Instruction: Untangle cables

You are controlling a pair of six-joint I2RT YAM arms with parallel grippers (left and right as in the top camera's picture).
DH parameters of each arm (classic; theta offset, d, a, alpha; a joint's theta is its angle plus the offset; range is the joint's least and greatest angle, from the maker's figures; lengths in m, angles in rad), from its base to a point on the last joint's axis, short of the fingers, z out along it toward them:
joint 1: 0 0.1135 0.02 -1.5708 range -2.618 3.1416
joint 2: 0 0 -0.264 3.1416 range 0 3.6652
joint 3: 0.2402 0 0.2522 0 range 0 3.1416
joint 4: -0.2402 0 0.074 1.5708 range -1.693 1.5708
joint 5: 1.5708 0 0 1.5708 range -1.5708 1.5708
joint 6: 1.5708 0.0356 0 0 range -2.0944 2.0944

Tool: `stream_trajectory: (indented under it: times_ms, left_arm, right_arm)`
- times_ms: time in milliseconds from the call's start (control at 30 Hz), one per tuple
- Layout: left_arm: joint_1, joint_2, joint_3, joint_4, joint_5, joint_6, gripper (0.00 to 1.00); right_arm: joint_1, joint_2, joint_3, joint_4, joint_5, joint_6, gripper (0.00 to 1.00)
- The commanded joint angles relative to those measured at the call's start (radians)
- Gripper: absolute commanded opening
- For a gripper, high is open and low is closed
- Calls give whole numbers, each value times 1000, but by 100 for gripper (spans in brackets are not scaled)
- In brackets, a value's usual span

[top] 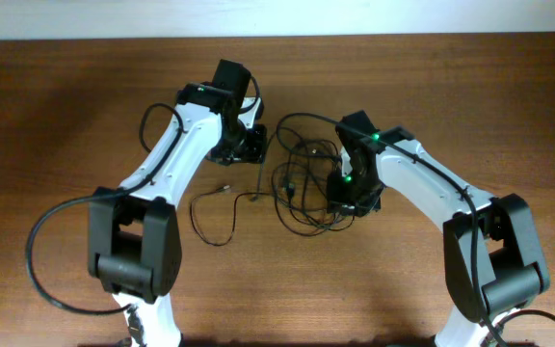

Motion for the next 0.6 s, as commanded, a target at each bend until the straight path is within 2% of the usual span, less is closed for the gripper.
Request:
stream_trajectory:
  times_ms: [0, 33, 100, 133, 200, 267, 300, 367, 433, 467, 567]
  left_arm:
    - [-2, 74, -9, 12, 56, -12, 34]
    - [-2, 96, -9, 15, 87, -6, 34]
    - [-6, 133, -9, 15, 224, 115, 36]
    - [-10, 145, -9, 11, 245, 145, 38]
    - [-16, 168, -9, 15, 232, 145, 41]
    - [-19, 201, -9, 19, 232, 144, 42]
    - [-19, 218, -9, 24, 233, 144, 41]
    - [-21, 261, -9, 43, 233, 144, 36]
    - [-21, 295, -9, 61, 232, 144, 10]
    - [-21, 301, -9, 64, 232, 144, 3]
    - [-20, 301, -9, 63, 196, 143, 0]
  right_arm:
    - [5, 1, -30, 30, 8, 23, 31]
    - [5, 1, -30, 38, 8, 24, 30]
    - [5, 1, -30, 58, 8, 24, 27]
    - [5, 1, -30, 60, 8, 31, 24]
    - [5, 1, -30, 62, 8, 31, 14]
    - [5, 1, -30, 62, 8, 30, 11]
    - [5, 1, -30, 62, 8, 30, 6]
    - [5, 1, -30, 63, 4, 30, 4]
    - [4, -16, -29, 106, -119, -71, 4]
    - [4, -46, -23, 143, -234, -136, 4]
    - [4, -148, 39, 161, -368, -163, 4]
